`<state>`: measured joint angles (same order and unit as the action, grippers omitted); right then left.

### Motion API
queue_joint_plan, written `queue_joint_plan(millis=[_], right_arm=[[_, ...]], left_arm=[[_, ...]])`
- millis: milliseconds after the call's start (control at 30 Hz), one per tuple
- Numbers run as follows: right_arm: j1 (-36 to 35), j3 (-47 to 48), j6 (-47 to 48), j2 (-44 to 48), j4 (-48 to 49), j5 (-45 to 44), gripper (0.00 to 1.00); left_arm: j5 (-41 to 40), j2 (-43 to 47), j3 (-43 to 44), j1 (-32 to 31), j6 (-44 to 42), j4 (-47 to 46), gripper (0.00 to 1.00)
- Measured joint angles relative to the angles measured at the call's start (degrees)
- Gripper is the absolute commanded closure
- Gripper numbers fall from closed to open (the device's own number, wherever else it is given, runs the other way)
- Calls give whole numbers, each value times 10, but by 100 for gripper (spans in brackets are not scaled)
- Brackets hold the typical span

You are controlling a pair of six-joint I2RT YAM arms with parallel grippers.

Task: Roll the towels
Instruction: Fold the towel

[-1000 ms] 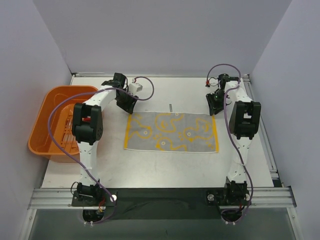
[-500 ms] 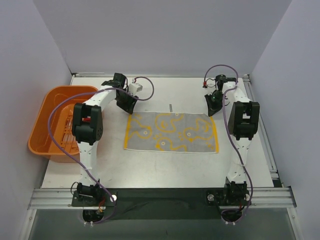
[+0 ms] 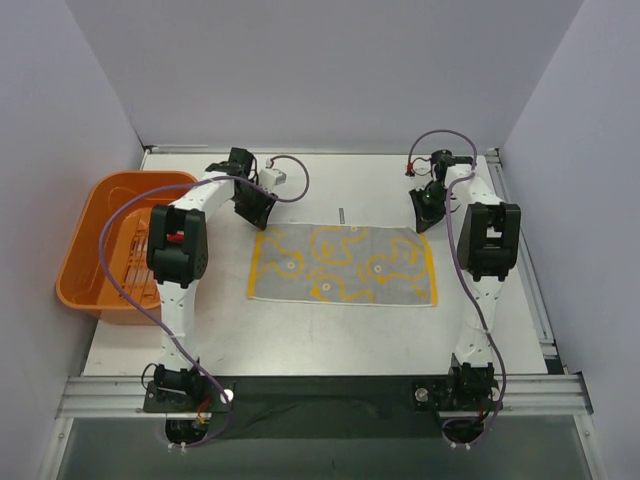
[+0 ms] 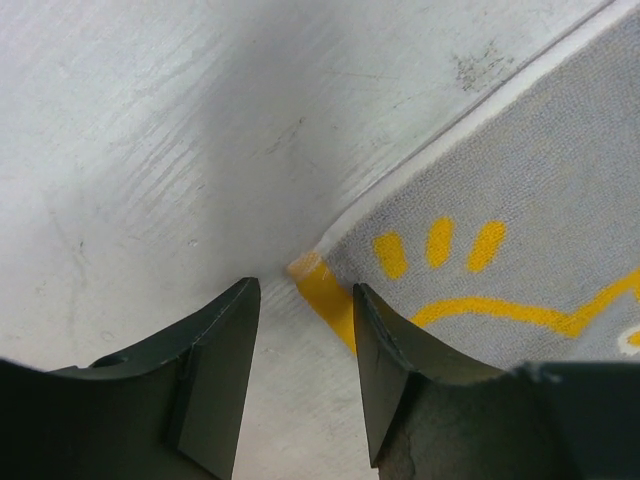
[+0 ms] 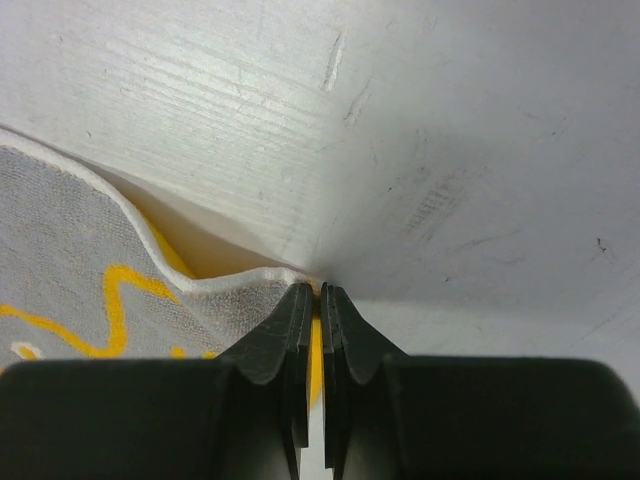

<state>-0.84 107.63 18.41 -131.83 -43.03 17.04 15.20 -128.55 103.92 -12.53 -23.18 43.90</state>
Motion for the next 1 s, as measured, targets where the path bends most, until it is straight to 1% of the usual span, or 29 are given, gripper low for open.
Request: queue_joint_plan(millis=[167,267,333,400,433,567,633,667,767,1000], right_arm=[[2,-9,0,5,2,3,100],[4,-14,0,9,2,5,100],[4,-16,0,11,2,5,100],[4,-16,0,11,2,5,100],[4,-16,0,11,2,6,100],[9,-16,0,12,2,13,100],[15,-16,0,14,2,15,100],[17,-16,0,16,2,16,100],[24,-16,0,23,2,19,100],[39,-16,0,48,2,38,100]], left_arm=[[0,-22,25,-2,-2,-3,53],[0,-26,32,-2,-2,-5,58],[0,-27,33,-2,0,-5,68],[1,-27,33,-2,0,-5,74],[2,-27,33,-2,-1,-5,79],[7,-27,32,-2,-3,-5,91],[11,-27,32,-2,-5,-5,93],[13,-27,32,-2,-6,-5,96],[17,-27,31,-2,-6,-5,100],[30,-13,12,-2,-9,-4,100]])
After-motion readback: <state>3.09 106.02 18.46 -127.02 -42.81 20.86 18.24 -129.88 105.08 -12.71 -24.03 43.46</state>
